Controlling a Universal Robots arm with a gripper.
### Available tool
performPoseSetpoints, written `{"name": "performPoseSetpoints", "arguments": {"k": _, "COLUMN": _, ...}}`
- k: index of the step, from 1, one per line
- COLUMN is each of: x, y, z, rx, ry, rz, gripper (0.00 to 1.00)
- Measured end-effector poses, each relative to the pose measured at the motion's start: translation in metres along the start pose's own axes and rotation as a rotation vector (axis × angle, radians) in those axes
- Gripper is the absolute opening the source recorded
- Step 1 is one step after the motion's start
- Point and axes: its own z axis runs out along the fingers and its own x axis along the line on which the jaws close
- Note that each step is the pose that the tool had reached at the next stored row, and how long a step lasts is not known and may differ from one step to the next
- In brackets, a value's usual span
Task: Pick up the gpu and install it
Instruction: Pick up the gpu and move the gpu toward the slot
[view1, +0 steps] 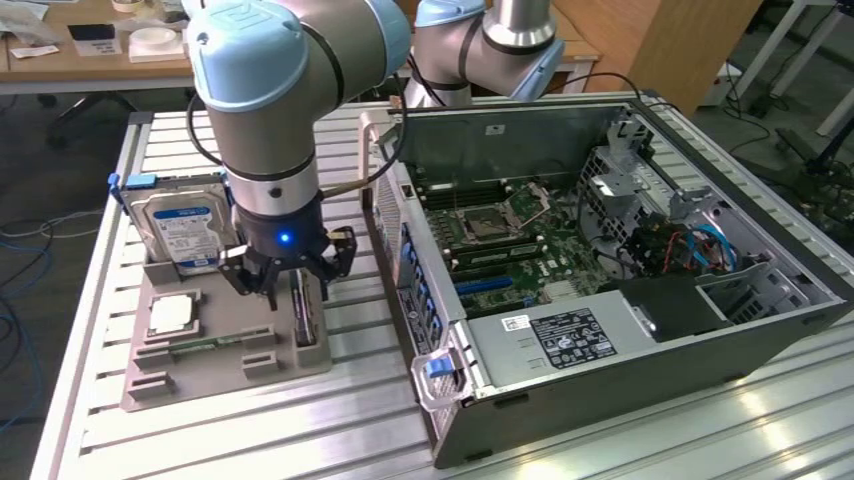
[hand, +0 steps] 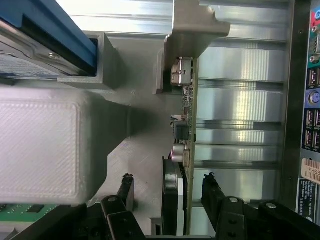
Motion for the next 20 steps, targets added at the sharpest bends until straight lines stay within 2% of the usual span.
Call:
{"name": "performPoseSetpoints", "arguments": {"k": 1, "x": 0.0, "y": 0.0, "z": 0.0, "rx": 0.0, "ry": 0.0, "rz": 0.0, "gripper": 0.65}}
{"name": "performPoseSetpoints", "arguments": {"k": 2, "x": 0.0, "y": 0.0, "z": 0.0002, "rx": 0.0, "ry": 0.0, "rz": 0.0, "gripper": 0.58}}
{"name": "performPoseSetpoints", "arguments": {"k": 8, "x": 0.0, "y": 0.0, "z": 0.0008, "rx": 0.0, "ry": -0.0001, "rz": 0.0, "gripper": 0.56}}
{"name": "performPoseSetpoints", "arguments": {"k": 9, "x": 0.0, "y": 0.0, "z": 0.0009, "rx": 0.0, "ry": 0.0, "rz": 0.0, "gripper": 0.49}}
{"name": "performPoseSetpoints", "arguments": {"k": 14, "x": 0.0, "y": 0.0, "z": 0.0013, "rx": -0.0001, "ry": -0.0001, "rz": 0.0, "gripper": 0.48}}
{"name": "performPoseSetpoints", "arguments": {"k": 15, "x": 0.0, "y": 0.0, "z": 0.0014, "rx": 0.0, "ry": 0.0, "rz": 0.0, "gripper": 0.41}}
{"name": "performPoseSetpoints", "arguments": {"k": 20, "x": -0.0002, "y": 0.0, "z": 0.0019, "rx": -0.0001, "ry": -0.0001, "rz": 0.0, "gripper": 0.4}}
